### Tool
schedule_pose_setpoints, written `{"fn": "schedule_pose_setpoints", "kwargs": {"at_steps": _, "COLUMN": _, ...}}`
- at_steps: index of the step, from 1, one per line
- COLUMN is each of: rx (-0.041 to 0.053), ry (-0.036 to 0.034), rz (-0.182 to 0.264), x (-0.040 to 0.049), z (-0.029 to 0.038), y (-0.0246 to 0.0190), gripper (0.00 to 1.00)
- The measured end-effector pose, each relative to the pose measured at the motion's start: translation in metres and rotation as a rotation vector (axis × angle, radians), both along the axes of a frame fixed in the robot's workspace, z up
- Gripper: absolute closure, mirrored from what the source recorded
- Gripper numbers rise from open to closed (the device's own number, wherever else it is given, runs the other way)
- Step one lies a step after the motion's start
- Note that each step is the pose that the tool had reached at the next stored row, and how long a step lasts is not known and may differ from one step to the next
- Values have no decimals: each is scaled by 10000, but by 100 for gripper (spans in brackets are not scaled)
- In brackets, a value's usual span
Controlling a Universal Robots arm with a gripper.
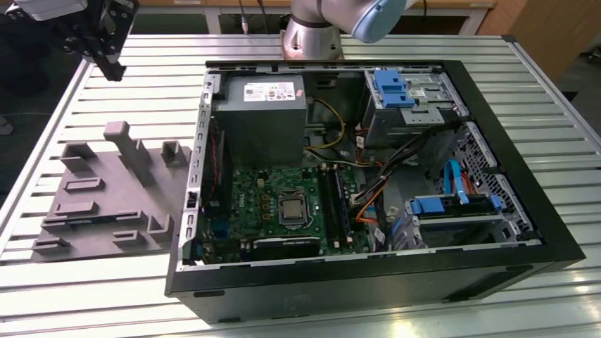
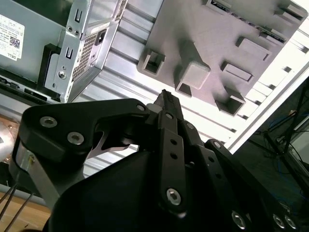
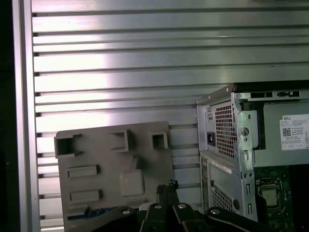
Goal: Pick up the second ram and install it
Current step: 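Reach for the second ram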
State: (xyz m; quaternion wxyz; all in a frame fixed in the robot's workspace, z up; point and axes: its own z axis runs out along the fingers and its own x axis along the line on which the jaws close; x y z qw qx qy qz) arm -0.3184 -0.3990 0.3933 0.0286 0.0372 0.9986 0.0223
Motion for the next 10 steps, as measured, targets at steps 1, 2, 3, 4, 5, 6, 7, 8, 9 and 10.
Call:
{"fn": "schedule_pose_setpoints", "kwargs": {"at_steps": 1, "rx": 0, "ry": -1, "rz": 0, "x": -6, "z": 0, "y": -1, "gripper": 89}}
{"fn": "schedule_pose_setpoints", "kwargs": {"at_steps": 2, "rx": 0, "ry": -2, "rz": 0, "x": -13, "z": 0, "y": -2, "gripper": 89}}
{"fn": "schedule_pose_setpoints", "kwargs": {"at_steps": 3, "rx": 0, "ry": -1, "rz": 0, "x": -19, "z": 0, "y": -3, "gripper": 89}}
{"fn": "schedule_pose_setpoints", "kwargs": {"at_steps": 4, "rx": 1, "ry": -2, "rz": 1, "x": -25, "z": -1, "y": -5, "gripper": 89}}
{"fn": "schedule_pose_setpoints", "kwargs": {"at_steps": 5, "rx": 1, "ry": -2, "rz": 1, "x": -30, "z": -1, "y": -8, "gripper": 89}}
{"fn": "schedule_pose_setpoints", "kwargs": {"at_steps": 6, "rx": 1, "ry": -2, "rz": 1, "x": -36, "z": -1, "y": -11, "gripper": 89}}
{"fn": "schedule_pose_setpoints", "kwargs": {"at_steps": 7, "rx": 1, "ry": -3, "rz": 1, "x": -42, "z": -2, "y": -14, "gripper": 89}}
{"fn": "schedule_pose_setpoints", "kwargs": {"at_steps": 8, "rx": 1, "ry": -2, "rz": 1, "x": -48, "z": -2, "y": -17, "gripper": 89}}
{"fn": "schedule_pose_setpoints", "kwargs": {"at_steps": 9, "rx": 0, "ry": -2, "rz": 1, "x": -54, "z": -3, "y": -20, "gripper": 89}}
{"fn": "schedule_pose_setpoints", "kwargs": {"at_steps": 10, "rx": 1, "ry": -2, "rz": 1, "x": -60, "z": -3, "y": -22, "gripper": 89}}
